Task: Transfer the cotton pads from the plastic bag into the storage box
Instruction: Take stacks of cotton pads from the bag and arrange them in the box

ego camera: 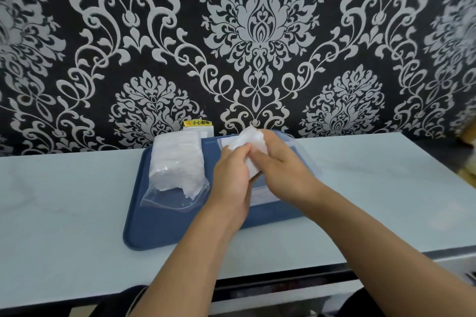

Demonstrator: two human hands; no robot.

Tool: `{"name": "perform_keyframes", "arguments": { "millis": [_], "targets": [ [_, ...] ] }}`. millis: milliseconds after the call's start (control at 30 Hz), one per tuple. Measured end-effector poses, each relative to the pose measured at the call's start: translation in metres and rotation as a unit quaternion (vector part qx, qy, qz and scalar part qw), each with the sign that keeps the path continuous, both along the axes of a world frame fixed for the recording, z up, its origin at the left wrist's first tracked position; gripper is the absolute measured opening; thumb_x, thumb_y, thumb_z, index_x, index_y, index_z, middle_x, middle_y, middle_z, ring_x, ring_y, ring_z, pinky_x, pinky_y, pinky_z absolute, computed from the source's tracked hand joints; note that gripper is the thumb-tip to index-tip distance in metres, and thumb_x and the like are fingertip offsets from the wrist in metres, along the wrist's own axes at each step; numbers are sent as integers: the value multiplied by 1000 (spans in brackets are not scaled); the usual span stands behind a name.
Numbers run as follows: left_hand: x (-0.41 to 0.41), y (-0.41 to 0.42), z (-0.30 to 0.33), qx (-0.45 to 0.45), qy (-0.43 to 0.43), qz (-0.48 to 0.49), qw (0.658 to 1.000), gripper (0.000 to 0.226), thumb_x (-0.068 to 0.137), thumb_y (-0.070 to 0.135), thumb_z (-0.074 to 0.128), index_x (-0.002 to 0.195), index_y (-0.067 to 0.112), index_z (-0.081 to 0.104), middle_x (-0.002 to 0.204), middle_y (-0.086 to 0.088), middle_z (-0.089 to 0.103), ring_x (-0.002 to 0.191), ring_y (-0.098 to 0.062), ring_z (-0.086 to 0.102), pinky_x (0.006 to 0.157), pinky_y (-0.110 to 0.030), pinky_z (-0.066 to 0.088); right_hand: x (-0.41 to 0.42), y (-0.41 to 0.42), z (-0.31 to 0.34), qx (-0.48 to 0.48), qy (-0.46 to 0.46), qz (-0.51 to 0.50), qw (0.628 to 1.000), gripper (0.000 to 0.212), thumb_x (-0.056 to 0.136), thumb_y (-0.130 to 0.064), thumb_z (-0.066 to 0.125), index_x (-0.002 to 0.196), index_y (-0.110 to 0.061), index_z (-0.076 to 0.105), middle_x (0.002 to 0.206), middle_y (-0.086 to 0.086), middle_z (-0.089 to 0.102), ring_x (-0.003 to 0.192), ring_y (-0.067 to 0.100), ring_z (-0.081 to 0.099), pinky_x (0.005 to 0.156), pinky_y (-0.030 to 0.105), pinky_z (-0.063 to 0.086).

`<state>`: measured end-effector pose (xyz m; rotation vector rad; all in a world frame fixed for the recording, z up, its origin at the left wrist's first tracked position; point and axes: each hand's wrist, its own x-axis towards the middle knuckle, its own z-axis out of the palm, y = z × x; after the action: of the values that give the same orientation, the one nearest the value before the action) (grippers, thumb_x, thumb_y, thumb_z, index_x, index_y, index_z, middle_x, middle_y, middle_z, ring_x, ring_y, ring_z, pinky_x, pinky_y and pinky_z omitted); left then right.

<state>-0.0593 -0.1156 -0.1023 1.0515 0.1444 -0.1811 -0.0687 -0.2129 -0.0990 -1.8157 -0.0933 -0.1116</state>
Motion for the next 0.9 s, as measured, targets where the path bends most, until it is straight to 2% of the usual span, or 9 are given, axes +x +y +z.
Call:
{"name": "perform_keyframes", "arguments": {
  "millis": [133, 200, 300, 400, 467, 533, 633, 767, 900],
  "targets": [
    [8, 6, 5, 19, -17, -69, 997, 28, 95, 3, 49, 122, 8, 58, 118, -18, 69, 96, -25, 68, 81, -38, 57, 4, -24, 12, 31, 66, 25, 997, 20, 94, -10, 65, 113, -10, 68, 96, 3, 75, 85, 11, 70, 72, 22, 57],
    [15, 14, 0, 167, -90, -67, 979, 35, 96, 7, 51, 129, 20, 47, 123, -12, 63, 101, -23, 64, 92, -42, 53, 10, -42, 16, 45, 104, 18, 993, 22, 89, -11, 71, 110, -6, 72, 98, 5, 78, 87, 14, 71, 71, 22, 55],
    [23, 31, -14, 488, -284, -27, 825, 48, 91, 24, 63, 132, 34, 39, 114, 9, 56, 103, -11, 56, 88, -31, 49, 29, -76, 11, -39, 95, -156, 982, 30, 74, -21, 84, 87, 4, 72, 78, 5, 71, 70, 19, 62, 58, 27, 48],
    [25, 41, -23, 604, -329, -68, 723, 33, 89, 41, 66, 119, 29, 59, 111, 12, 63, 106, -10, 56, 91, -34, 50, 43, -85, 5, -198, 112, -225, 947, 50, 65, -27, 88, 50, -11, 42, 56, 1, 40, 54, 18, 36, 51, 27, 28],
    [24, 40, -27, 657, -330, -109, 669, 23, 91, 47, 62, 98, 27, 70, 101, 11, 68, 105, -11, 55, 90, -37, 50, 48, -79, 2, -272, 112, -221, 930, 56, 64, -29, 86, 48, -17, 34, 52, -1, 34, 49, 17, 31, 48, 27, 24],
    [25, 40, -30, 686, -335, -124, 634, 33, 94, 46, 58, 77, 21, 70, 87, 6, 68, 102, -14, 52, 85, -38, 50, 53, -73, -3, -353, 96, -233, 901, 52, 62, -34, 85, 50, -15, 37, 51, -2, 39, 47, 16, 36, 46, 25, 27],
    [31, 42, -34, 687, -335, -126, 633, 46, 92, 37, 54, 57, 9, 58, 71, -4, 62, 90, -19, 52, 77, -41, 53, 57, -70, -12, -448, 92, -241, 856, 45, 63, -37, 82, 59, -14, 44, 60, -1, 49, 58, 20, 51, 48, 24, 31],
    [34, 44, -36, 673, -343, -128, 642, 46, 83, 37, 48, 49, 6, 41, 60, -10, 54, 74, -17, 51, 67, -45, 53, 62, -67, -18, -506, 70, -269, 817, 40, 64, -38, 80, 77, -13, 52, 89, 5, 60, 97, 30, 59, 63, 30, 42],
    [33, 44, -36, 674, -352, -129, 637, 46, 85, 35, 50, 49, 7, 40, 63, -10, 55, 77, -18, 52, 68, -46, 53, 67, -71, -31, -483, 19, -256, 837, 53, 67, -29, 83, 105, -12, 49, 113, 9, 54, 109, 31, 51, 71, 35, 43]
  ]
}}
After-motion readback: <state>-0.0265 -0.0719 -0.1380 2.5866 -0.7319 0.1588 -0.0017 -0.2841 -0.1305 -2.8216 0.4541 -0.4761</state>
